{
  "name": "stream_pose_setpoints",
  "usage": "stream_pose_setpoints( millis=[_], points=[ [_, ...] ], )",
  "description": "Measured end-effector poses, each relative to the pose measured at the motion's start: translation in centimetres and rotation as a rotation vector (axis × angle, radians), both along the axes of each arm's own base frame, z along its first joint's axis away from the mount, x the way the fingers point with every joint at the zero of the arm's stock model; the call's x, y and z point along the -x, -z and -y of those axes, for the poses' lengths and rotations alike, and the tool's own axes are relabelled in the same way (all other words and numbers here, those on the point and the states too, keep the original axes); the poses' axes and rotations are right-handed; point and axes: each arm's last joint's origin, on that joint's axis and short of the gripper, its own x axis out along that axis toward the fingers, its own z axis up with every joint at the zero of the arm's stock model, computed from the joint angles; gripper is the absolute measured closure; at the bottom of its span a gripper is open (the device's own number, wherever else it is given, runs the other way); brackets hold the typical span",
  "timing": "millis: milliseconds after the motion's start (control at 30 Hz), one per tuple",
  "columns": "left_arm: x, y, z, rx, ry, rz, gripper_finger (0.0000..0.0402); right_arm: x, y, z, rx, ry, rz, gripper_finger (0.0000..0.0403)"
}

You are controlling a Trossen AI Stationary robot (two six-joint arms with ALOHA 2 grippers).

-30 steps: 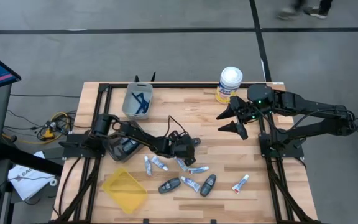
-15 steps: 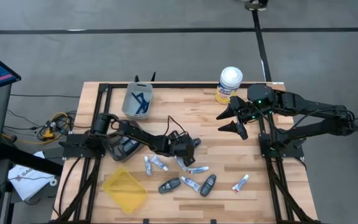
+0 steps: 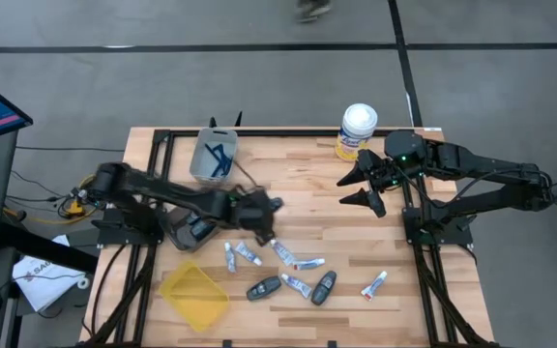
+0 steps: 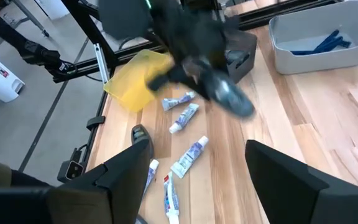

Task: Pick & Place Travel size toiletries
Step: Put the deodorant into the black bin

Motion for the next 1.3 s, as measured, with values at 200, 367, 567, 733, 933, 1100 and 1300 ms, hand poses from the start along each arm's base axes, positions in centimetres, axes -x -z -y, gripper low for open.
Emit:
stream_pose_setpoints(
  millis=[200,367,567,733,933,1100,1300],
  points=[
    [7.3,-4.6,1.2,0.073,-0.047,-0.042,0.0204,0.1,0.1,0.0,0.0,-0.001,-0.013,0.0147],
    [13.0,-5.3,1.8,0.218,-0.164,-0.073,0.0206,0.1,0.1,0.0,0.003,-0.004,-0.012,0.0147],
    [17.6,-2.9,2.6,0.379,-0.255,-0.159,0.0199,0.1,0.1,0.0,0.005,-0.006,-0.012,0.0147],
    [19.3,0.1,2.8,0.451,-0.284,-0.334,0.0205,0.1,0.1,0.0,0.012,-0.011,-0.011,0.0147],
    [19.9,1.6,2.5,0.414,-0.313,-0.384,0.0195,0.1,0.1,0.0,0.018,-0.014,-0.007,0.0147],
    [19.8,1.5,2.1,0.333,-0.326,-0.336,0.0203,0.1,0.1,0.0,0.019,-0.015,-0.006,0.0147],
    [19.3,1.4,1.0,0.163,-0.347,-0.209,0.0198,0.1,0.1,0.0,0.02,-0.01,-0.007,0.0147]
  ],
)
